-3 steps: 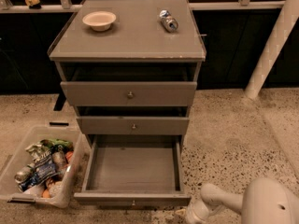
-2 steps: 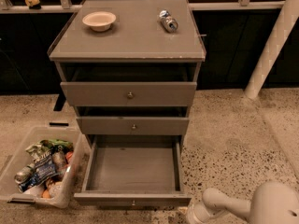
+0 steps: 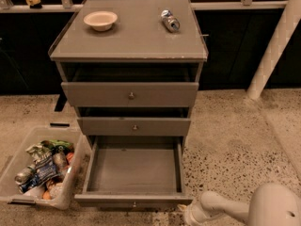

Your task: Close bottom drawer

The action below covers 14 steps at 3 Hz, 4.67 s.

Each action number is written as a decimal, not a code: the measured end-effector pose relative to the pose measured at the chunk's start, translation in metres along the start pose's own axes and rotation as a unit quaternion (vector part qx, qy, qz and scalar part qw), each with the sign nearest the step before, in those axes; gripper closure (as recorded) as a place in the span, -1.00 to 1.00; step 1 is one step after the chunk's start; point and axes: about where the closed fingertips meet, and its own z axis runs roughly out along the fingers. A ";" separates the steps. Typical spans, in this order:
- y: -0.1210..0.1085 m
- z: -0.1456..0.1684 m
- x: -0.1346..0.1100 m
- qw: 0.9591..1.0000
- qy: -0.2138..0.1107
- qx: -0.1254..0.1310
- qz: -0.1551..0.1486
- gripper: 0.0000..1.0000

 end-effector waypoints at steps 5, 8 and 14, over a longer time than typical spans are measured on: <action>-0.034 0.057 -0.071 0.999 -0.007 -0.047 -0.017 -1.00; -0.025 0.164 -0.151 0.997 -0.030 -0.067 -0.030 -1.00; -0.098 0.062 -0.117 0.991 -0.033 0.117 0.057 -1.00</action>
Offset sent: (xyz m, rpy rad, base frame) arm 0.0306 0.1624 -0.0447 0.0989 0.1741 0.2489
